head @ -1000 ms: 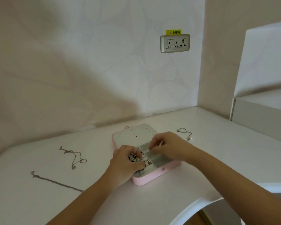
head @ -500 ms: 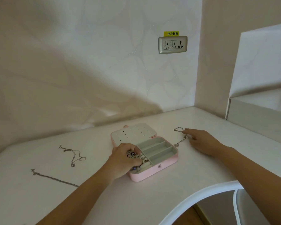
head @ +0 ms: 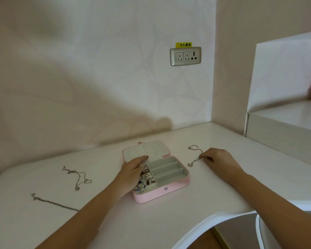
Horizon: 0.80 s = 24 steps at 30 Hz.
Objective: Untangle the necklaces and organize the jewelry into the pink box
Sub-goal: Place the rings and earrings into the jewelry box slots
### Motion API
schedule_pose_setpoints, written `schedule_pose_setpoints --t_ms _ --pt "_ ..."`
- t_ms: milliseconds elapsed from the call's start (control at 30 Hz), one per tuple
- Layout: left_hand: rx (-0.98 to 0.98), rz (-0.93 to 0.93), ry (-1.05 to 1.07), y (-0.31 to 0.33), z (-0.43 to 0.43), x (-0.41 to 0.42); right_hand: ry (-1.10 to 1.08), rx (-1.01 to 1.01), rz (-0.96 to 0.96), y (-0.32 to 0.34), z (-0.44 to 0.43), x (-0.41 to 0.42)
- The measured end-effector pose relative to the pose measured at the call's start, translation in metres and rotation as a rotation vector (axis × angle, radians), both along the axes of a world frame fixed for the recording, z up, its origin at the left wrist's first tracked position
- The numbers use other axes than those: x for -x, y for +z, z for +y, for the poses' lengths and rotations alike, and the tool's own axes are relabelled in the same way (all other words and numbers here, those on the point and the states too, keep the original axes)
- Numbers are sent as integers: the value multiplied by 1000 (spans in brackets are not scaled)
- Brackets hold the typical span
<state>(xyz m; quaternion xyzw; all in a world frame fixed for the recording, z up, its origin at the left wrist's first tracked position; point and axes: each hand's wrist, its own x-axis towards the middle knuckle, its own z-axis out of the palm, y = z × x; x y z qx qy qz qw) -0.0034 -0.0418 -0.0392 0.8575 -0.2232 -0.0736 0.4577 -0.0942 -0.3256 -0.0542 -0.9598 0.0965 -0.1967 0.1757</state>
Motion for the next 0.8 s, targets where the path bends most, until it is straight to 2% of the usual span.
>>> schedule_pose_setpoints --t_ms 367,667,800 --pt "61 27 51 10 0 17 -6 -31 -9 4 18 23" --pt "20 43 56 8 14 54 -77 -295 -82 8 38 57" --pt "-33 29 18 8 28 68 -98 -270 0 16 39 64"
